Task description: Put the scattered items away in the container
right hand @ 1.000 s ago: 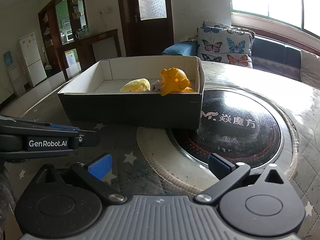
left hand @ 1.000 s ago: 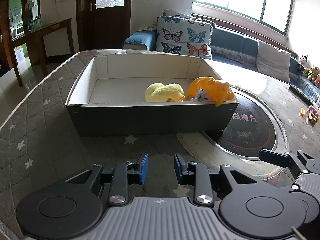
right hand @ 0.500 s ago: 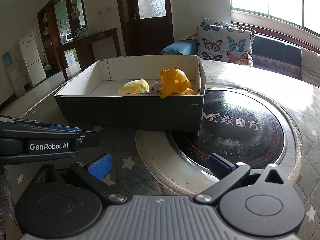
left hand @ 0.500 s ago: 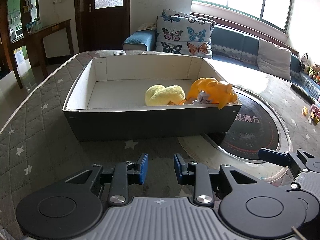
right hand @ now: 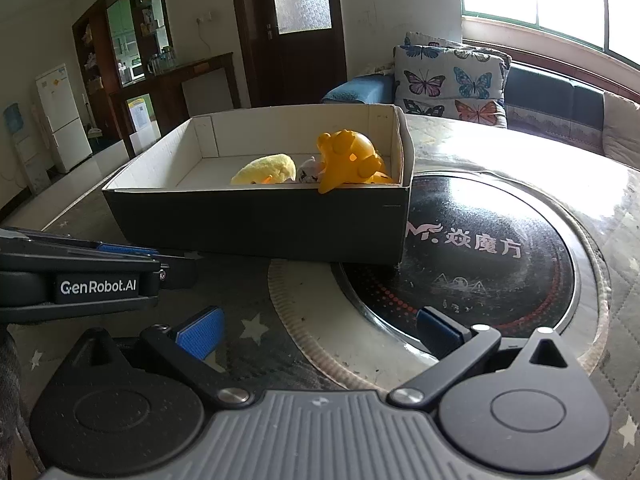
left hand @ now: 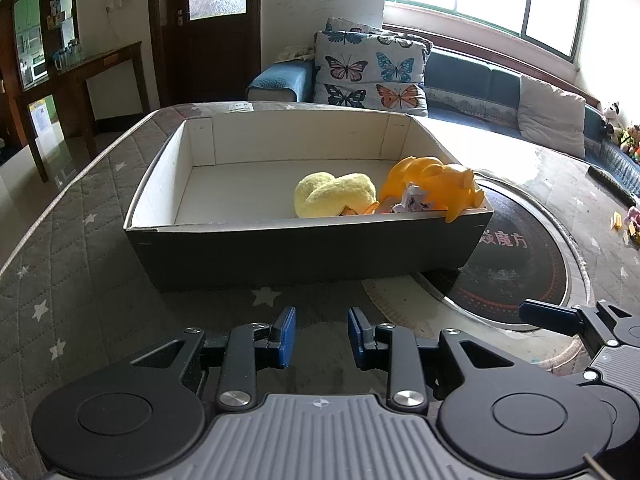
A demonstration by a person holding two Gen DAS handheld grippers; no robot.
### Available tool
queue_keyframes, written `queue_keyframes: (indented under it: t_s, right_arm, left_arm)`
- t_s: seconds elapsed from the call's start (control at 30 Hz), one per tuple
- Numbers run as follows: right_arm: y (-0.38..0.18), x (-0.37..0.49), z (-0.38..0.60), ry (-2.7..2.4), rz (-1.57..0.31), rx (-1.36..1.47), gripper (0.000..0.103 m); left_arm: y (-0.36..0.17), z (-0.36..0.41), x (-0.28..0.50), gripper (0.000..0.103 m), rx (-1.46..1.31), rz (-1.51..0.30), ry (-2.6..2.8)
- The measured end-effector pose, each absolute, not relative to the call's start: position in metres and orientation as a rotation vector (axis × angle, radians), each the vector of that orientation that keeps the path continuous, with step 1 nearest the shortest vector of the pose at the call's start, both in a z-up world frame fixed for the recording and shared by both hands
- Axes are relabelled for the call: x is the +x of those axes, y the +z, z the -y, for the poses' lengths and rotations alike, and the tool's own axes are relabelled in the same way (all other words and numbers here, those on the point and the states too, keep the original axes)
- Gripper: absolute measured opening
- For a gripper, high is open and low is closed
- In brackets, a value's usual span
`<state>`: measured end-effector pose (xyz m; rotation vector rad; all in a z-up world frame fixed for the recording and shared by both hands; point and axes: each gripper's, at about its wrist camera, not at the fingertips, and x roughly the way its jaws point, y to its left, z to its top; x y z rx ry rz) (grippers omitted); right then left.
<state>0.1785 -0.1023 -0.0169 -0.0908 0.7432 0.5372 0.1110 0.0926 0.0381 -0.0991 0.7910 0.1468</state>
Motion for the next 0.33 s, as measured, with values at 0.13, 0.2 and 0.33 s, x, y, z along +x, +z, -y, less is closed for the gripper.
queue_keyframes:
  t_s: [0.13, 0.2, 0.33]
  right_arm:
    - [-0.0179, 0.18, 0.1014, 0.536, -0.746, -0.092, 0.103]
    - [-0.0177, 0.1804, 0.1014, 0.536, -0.745, -0.092, 0.103]
    - [-0.0174, 0.1815, 0.1018, 0.535, -0.743, -0.092, 0.103]
  left_arm:
    - [0.0382, -0.0932, 0.1133, 0.031, -0.098, -0.789, 0.152]
    - [0.0385, -0.0934, 0.1143, 0.031, -0.096, -0.787, 0.155]
    - [0.0392, -0.0941, 0.1156, 0.031, -0.098, -0.784, 0.155]
